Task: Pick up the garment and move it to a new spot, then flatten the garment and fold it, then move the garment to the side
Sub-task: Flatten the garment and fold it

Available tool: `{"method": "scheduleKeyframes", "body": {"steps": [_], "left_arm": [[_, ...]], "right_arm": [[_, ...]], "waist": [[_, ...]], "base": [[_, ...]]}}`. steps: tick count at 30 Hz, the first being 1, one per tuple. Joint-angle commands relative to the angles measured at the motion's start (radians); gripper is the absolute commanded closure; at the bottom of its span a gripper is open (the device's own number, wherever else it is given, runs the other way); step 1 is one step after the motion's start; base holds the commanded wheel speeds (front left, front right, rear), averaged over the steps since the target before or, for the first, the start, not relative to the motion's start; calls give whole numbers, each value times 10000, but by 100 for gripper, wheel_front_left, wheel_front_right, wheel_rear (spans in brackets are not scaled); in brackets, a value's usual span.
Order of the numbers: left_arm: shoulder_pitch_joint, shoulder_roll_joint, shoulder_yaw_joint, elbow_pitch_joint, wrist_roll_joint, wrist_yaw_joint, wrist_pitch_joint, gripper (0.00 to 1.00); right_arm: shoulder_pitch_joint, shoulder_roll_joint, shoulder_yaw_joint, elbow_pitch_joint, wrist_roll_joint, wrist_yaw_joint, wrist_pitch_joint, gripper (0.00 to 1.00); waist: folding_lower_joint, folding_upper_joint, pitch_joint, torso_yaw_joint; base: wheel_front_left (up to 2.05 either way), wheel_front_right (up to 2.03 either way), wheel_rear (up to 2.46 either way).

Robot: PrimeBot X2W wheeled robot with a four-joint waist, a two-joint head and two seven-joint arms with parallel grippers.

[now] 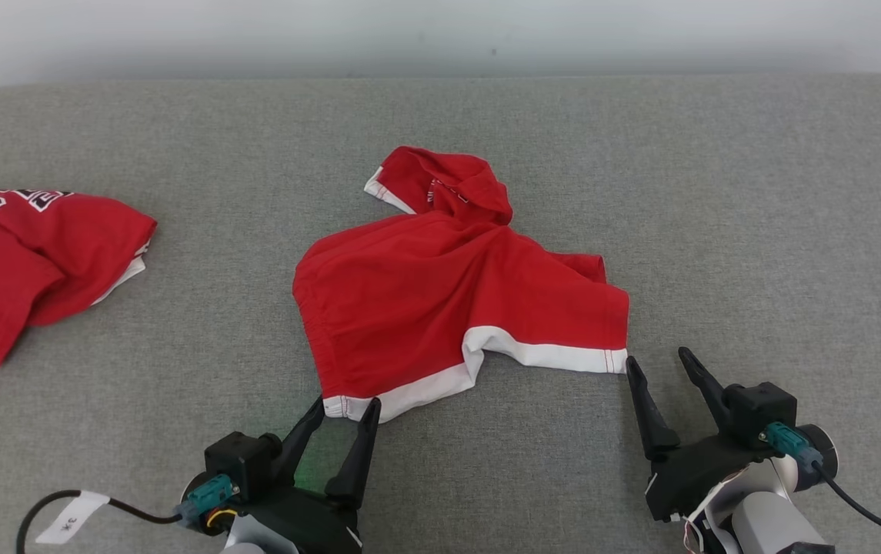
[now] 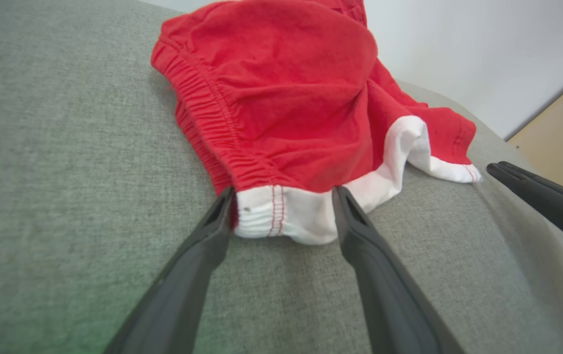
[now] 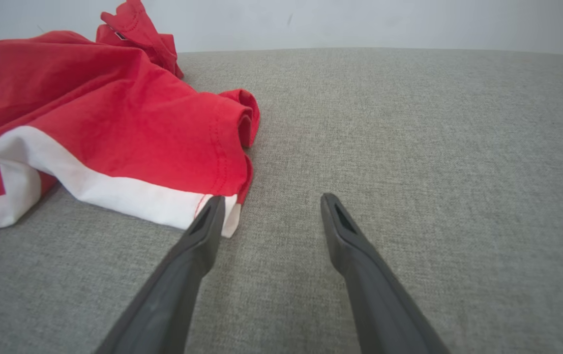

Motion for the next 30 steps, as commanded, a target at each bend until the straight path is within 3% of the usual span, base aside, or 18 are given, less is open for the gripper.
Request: {"method": "scheduleKeyframes", "body": {"steps": [1,2,3,4,19,30], "left_arm": [[-96,115,-102,54,-224,-1,-9,10],[-137,159,-151,59,-304,-1,-9,49],[-168,177,-142,29,-402,-2,-9,64],[-183,204,-126,5,-453,-3,-9,100],[-102,177,795,-165,272,-5,-9,100],[-168,80,827,-194,341,-5,-9,100]], "right_arm": [[47,-46,86,-115,72,-3,-50,0],[68,-63,142,-157,84,-3,-50,0],[82,-76,204,-194,130,-3,-50,0],[98,-98,256,-220,171,-3,-50,0],[-26,-496,1501,-363,1035,-3,-50,0],[-259,-730,2290,-251,1526,-3,-50,0]], "waist": [[-1,-1,26,-45],[-1,-1,34,-57],[-1,-1,45,-65],[-1,-1,55,-74],[-1,-1,158,58],[-1,-1,196,130]], "base": [[0,0,0],[0,0,0],[0,0,0],[0,0,0],[0,0,0],[0,0,0]]}}
